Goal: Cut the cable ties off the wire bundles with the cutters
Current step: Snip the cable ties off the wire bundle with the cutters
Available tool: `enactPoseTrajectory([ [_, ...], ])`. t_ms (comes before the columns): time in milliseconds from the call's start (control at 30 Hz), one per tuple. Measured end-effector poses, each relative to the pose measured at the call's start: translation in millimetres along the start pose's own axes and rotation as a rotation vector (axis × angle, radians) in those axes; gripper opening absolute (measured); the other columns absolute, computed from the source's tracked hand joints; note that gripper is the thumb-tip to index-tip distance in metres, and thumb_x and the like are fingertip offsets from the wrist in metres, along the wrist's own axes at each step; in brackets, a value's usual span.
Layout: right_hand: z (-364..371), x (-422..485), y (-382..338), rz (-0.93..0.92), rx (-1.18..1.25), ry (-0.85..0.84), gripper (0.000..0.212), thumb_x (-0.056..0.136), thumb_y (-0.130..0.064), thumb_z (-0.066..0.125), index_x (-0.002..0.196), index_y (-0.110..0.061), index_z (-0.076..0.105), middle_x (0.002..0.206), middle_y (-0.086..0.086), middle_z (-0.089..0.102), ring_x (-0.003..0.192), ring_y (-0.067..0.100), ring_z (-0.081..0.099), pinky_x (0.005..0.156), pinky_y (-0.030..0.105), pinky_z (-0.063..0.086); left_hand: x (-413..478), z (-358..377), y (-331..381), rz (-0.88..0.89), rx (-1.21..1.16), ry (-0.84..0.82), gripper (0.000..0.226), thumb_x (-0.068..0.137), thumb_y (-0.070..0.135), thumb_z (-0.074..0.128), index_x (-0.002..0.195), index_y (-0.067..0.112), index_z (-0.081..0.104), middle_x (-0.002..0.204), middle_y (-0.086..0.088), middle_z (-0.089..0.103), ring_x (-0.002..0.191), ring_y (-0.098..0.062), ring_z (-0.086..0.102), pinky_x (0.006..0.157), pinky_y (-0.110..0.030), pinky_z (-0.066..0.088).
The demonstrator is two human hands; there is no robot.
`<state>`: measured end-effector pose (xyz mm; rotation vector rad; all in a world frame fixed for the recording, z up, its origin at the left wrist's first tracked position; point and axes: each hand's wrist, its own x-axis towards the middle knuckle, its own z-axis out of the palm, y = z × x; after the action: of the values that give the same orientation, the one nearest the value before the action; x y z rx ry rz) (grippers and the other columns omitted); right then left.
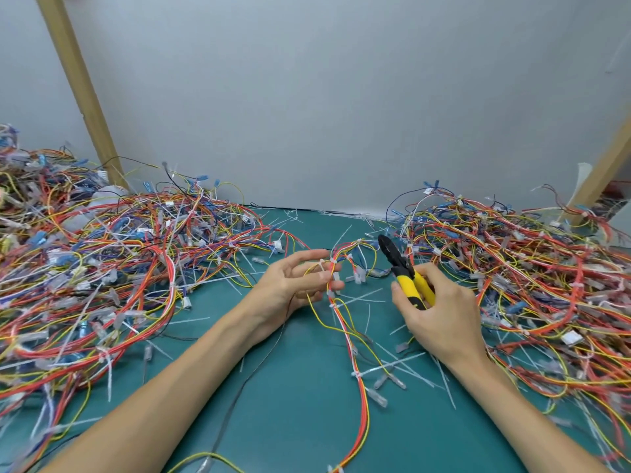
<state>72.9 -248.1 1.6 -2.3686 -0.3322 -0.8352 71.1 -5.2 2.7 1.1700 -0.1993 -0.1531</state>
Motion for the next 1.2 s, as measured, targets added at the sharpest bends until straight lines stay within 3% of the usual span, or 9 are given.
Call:
enactPoseTrajectory([
  [133,1,-1,-1,-0.004,-0.018,0.017,0.027,0.080,-0.040,0.075,0.083,-0.032,0.049,0.053,-0.013,0.045,0.053,0.017,0.046,0.055,0.027,0.034,1,0,1,-0.036,-0.133,0.053,0.051,0.077,0.010,0.072,0.124,0.002,0.056,0.106,-0.006,0.074,0.088,-0.014,0.072,0.073,-0.019,0.055],
  [267,1,-1,0,-0.007,-0.021,0.008,0.023,0.082,-0.043,0.072,0.088,-0.031,0.053,0.058,-0.014,0.047,0.056,0.015,0.049,0.055,0.028,0.038,1,-2,2,-0.100,-0.250,0.057,0.027,0.073,0.017,0.069,0.097,0.007,0.075,0.082,-0.002,0.075,0.068,-0.004,0.069,0.064,-0.013,0.053],
  [333,0,0,1,-0.016,-0.004,0.014,0.023,0.083,-0.045,0.070,0.094,-0.031,0.055,0.066,-0.014,0.051,0.060,0.010,0.053,0.057,0.029,0.040,-2,0,2,-0.129,-0.294,0.024,0.021,0.065,0.023,0.078,0.082,0.011,0.079,0.077,0.002,0.074,0.062,-0.002,0.067,0.060,-0.013,0.053],
  [433,1,3,2,0.000,0.058,0.016,0.031,0.083,-0.049,0.066,0.105,-0.028,0.058,0.081,-0.013,0.055,0.070,0.005,0.055,0.063,0.030,0.045,-4,3,2,-0.178,-0.269,-0.064,0.039,0.047,0.031,0.096,0.077,0.013,0.078,0.073,0.004,0.072,0.058,-0.002,0.065,0.060,-0.014,0.053],
  [533,0,4,3,0.019,0.079,0.015,0.039,0.084,-0.052,0.062,0.112,-0.025,0.058,0.090,-0.011,0.054,0.075,0.009,0.054,0.069,0.028,0.044,-5,4,1,-0.240,-0.219,-0.177,0.040,0.055,0.033,0.094,0.086,0.015,0.078,0.075,0.005,0.070,0.061,-0.003,0.065,0.064,-0.015,0.052],
  [700,0,4,4,0.027,0.083,0.020,0.051,0.084,-0.054,0.059,0.123,-0.021,0.058,0.107,-0.010,0.054,0.096,0.008,0.051,0.082,0.017,0.035,-4,6,-1,-0.239,-0.265,-0.166,0.022,0.087,0.022,0.062,0.102,0.014,0.076,0.084,0.003,0.066,0.069,-0.004,0.060,0.064,-0.015,0.047],
  [967,-1,3,2,-0.020,0.112,0.053,0.048,0.081,-0.044,0.071,0.123,-0.022,0.064,0.109,-0.006,0.047,0.098,-0.013,0.045,0.084,-0.004,0.027,-2,10,-4,-0.187,-0.234,-0.025,0.014,0.082,0.016,0.065,0.086,0.008,0.076,0.095,-0.011,0.074,0.091,-0.020,0.073,0.068,-0.029,0.058],
  [1067,-2,3,1,-0.029,0.097,0.038,0.047,0.079,-0.032,0.079,0.123,-0.024,0.063,0.107,-0.007,0.049,0.096,-0.003,0.048,0.085,0.001,0.031,-3,12,-4,-0.153,-0.242,-0.006,0.017,0.081,0.017,0.066,0.093,0.006,0.069,0.087,-0.007,0.072,0.081,-0.017,0.072,0.069,-0.026,0.058],
  [1200,-6,2,-3,-0.041,0.080,-0.038,0.051,0.074,-0.023,0.080,0.122,-0.028,0.064,0.106,-0.008,0.054,0.099,0.012,0.056,0.090,0.024,0.043,-5,15,-2,-0.106,-0.221,0.024,0.015,0.080,0.018,0.065,0.090,0.007,0.068,0.080,-0.004,0.069,0.066,-0.011,0.067,0.064,-0.021,0.055],
])
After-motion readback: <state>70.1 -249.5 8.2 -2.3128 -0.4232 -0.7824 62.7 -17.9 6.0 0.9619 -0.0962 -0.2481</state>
